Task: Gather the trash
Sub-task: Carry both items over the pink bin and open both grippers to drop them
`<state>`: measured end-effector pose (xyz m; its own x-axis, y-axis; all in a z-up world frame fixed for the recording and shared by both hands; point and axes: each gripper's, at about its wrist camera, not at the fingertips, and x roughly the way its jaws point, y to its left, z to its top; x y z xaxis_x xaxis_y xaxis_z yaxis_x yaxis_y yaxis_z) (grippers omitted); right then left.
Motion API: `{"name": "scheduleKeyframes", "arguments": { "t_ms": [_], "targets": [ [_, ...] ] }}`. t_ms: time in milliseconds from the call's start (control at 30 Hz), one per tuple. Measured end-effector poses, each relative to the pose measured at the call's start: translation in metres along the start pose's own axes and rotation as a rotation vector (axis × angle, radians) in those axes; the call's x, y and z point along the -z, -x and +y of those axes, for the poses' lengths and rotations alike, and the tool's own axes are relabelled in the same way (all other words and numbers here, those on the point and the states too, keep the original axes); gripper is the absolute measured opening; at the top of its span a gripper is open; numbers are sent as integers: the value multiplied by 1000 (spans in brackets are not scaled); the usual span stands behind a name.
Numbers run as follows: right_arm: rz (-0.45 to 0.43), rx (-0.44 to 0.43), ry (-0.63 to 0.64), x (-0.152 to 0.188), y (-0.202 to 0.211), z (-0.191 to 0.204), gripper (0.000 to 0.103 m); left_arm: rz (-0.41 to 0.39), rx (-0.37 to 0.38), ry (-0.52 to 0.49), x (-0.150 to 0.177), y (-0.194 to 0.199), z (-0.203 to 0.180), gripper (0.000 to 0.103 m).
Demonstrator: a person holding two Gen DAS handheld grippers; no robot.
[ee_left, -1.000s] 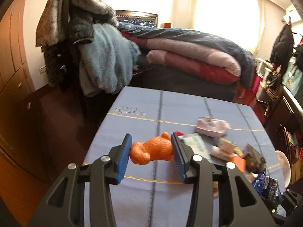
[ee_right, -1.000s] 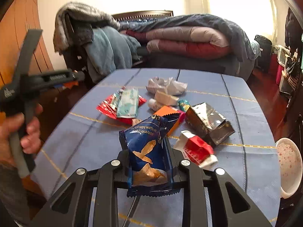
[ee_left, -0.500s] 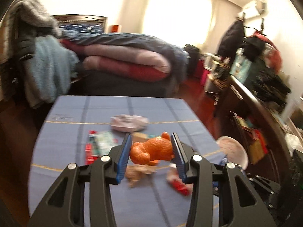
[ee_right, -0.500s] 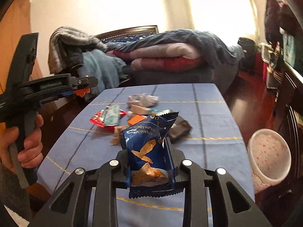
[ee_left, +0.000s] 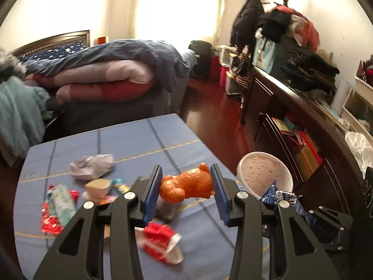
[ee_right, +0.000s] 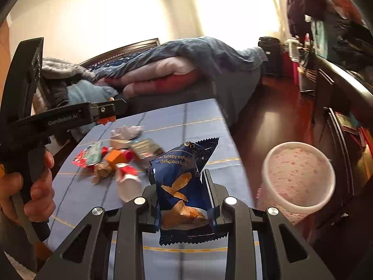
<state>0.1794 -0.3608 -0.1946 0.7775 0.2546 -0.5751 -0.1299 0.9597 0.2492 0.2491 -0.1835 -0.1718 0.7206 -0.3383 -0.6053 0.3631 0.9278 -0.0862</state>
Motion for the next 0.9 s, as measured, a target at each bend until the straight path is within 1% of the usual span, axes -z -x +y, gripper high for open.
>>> {"name": "scheduleKeyframes", "arguments": {
  "t_ms": [67, 200, 333, 467, 567, 600, 667, 767, 800, 867, 900],
  "targets": [
    [-7, 29, -20, -1, 1, -14, 30, 14, 13, -33, -4, -15, -16, 43],
    [-21, 116, -78, -3, 4, -53, 30, 32, 44, -85, -12, -42, -46, 43],
    [-33, 213, -128, -5, 5, -89, 30, 55, 101, -126, -21, -73, -78, 43],
    [-14, 296, -198, -10, -6, -132, 30, 77, 172, -174, -28, -104, -114, 43],
    [-3, 345, -221, -9, -12, -154, 30, 114, 240, -187, -32, -133, -144, 43],
    [6, 361, -231, -9, -16, -163, 30, 138, 263, -187, -33, -146, -156, 43],
    [13, 369, -250, -8, -23, -177, 30, 165, 298, -191, -33, -162, -170, 43],
    [36, 393, -269, -7, -39, -198, 32, 215, 314, -195, -32, -195, -193, 44],
    [43, 400, -266, -7, -43, -203, 33, 237, 321, -187, -31, -210, -199, 45],
    [43, 416, -260, -6, -50, -210, 35, 276, 329, -169, -29, -230, -204, 57],
    [41, 419, -257, -6, -54, -214, 36, 306, 350, -149, -27, -244, -205, 60]
  ]
}}
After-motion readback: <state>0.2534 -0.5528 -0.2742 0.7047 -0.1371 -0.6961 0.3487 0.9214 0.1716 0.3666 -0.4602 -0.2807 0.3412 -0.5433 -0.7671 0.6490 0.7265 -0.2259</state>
